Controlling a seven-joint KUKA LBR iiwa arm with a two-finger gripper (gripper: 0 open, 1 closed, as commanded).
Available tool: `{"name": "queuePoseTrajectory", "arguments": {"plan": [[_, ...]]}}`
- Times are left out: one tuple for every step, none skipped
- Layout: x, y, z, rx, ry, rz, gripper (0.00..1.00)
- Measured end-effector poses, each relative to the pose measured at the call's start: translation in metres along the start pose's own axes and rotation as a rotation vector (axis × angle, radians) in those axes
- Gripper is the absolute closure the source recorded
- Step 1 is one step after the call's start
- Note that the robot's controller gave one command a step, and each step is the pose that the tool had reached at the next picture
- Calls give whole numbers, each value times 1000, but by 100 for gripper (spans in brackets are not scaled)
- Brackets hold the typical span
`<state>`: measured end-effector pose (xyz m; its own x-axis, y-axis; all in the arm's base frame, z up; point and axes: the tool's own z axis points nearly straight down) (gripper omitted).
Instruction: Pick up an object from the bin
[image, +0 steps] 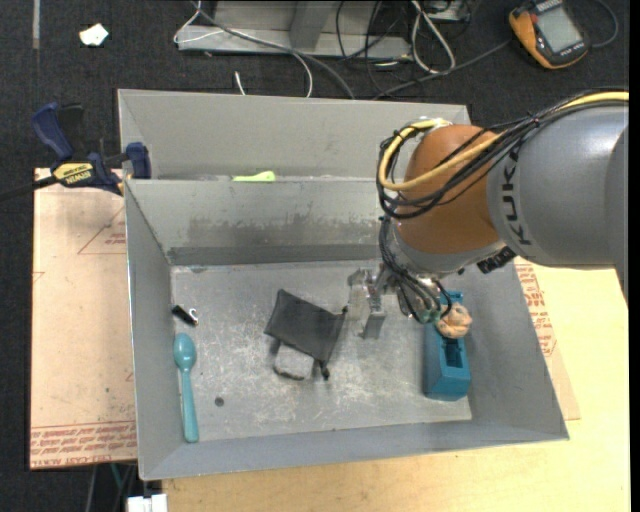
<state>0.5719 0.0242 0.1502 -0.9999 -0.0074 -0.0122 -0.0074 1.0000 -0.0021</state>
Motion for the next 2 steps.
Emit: {"name": "queuePoseTrajectory", "arguments": {"plan": [[0, 0, 0, 0, 0, 0, 0], [0, 0, 0, 1, 0, -1, 0]]}}
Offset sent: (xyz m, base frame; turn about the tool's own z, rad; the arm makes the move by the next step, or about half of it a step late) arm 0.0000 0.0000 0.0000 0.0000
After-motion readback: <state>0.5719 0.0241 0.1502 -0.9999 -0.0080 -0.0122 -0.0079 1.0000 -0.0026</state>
